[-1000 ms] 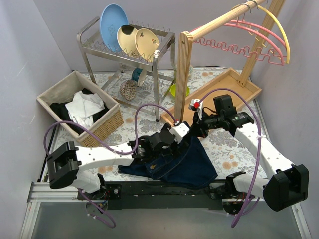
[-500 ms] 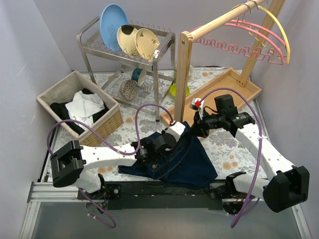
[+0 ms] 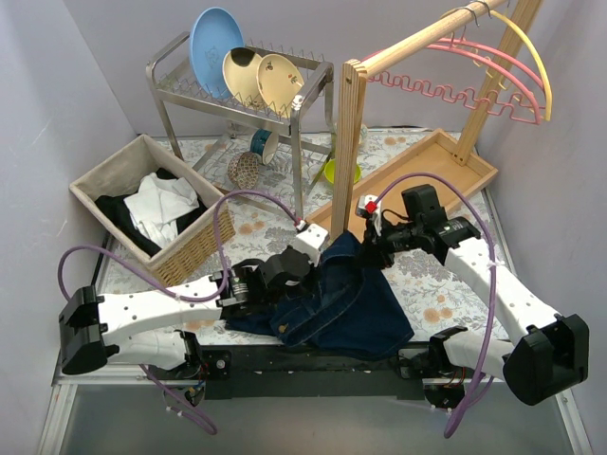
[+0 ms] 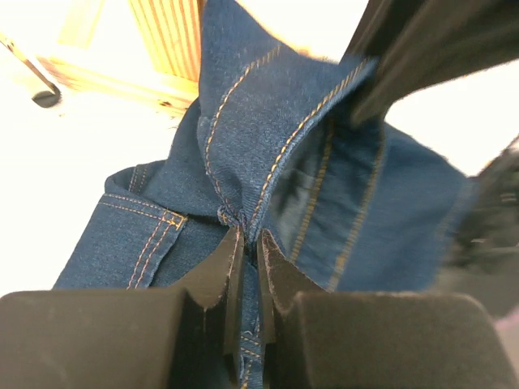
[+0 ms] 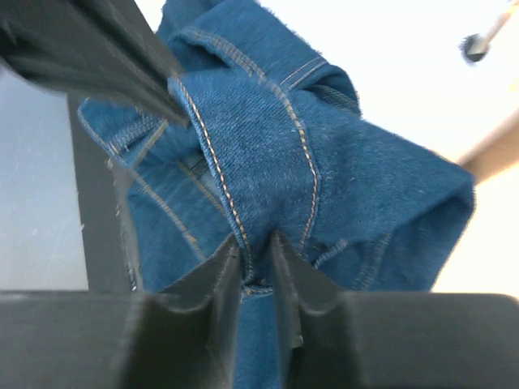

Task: Place the skirt on the hanger
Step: Move the skirt to the center of the board

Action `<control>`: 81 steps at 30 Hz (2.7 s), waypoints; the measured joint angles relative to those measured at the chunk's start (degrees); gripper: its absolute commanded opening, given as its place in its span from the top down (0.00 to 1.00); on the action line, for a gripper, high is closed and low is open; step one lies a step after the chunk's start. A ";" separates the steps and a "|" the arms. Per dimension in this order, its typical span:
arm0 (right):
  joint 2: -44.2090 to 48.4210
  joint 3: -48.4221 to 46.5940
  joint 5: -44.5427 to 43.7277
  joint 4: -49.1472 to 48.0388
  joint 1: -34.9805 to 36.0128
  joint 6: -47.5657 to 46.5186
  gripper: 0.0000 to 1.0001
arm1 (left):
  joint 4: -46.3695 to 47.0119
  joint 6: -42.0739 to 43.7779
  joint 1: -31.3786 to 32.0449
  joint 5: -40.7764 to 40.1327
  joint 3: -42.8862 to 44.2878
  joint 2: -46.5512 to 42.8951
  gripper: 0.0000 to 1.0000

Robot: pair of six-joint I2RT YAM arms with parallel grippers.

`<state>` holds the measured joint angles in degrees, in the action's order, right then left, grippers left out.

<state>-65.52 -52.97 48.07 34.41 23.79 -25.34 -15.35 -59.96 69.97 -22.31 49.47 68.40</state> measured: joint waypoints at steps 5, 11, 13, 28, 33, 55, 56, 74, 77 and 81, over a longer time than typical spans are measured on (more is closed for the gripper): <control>-0.17 1.40 -0.11 0.13 3.69 -0.17 0.48 | -2.47 -5.55 -0.11 0.92 0.09 -4.68 1.00; -0.48 3.76 -0.57 -1.99 6.14 0.85 0.42 | -5.01 -10.14 -1.11 0.92 2.14 -9.20 1.00; -0.48 4.52 -0.59 -2.69 6.78 1.22 0.43 | -5.55 -11.15 -1.36 0.92 3.69 -10.56 1.00; 1.46 5.18 0.24 -6.60 8.09 2.84 0.46 | -10.38 -12.22 -1.55 0.24 8.41 -13.46 1.00; 1.55 5.18 0.98 -7.54 8.61 3.15 0.46 | -10.86 -12.04 -1.55 -0.24 8.90 -13.88 1.00; 5.62 11.82 2.47 -20.52 12.63 14.51 0.22 | -11.30 -11.39 -1.55 -4.04 9.44 -15.28 1.00; 6.56 12.59 1.99 -21.49 12.79 15.58 0.08 | -11.32 -11.37 -1.55 -4.26 9.44 -15.28 1.00; 7.19 18.32 -10.69 -36.35 17.49 17.40 0.08 | -11.65 -9.70 -1.55 -11.82 9.53 -15.47 1.00; 5.75 18.32 -11.32 -37.97 17.59 17.18 0.15 | -12.11 -9.25 -1.55 -12.28 9.53 -15.85 1.00; 4.52 18.32 -11.93 -39.52 17.77 17.07 0.14 | -13.25 -8.72 -1.55 -12.72 9.53 -16.79 1.00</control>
<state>-60.99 -34.65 36.14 -5.10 41.56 -8.27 -28.60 -68.69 68.42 -35.03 59.00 51.62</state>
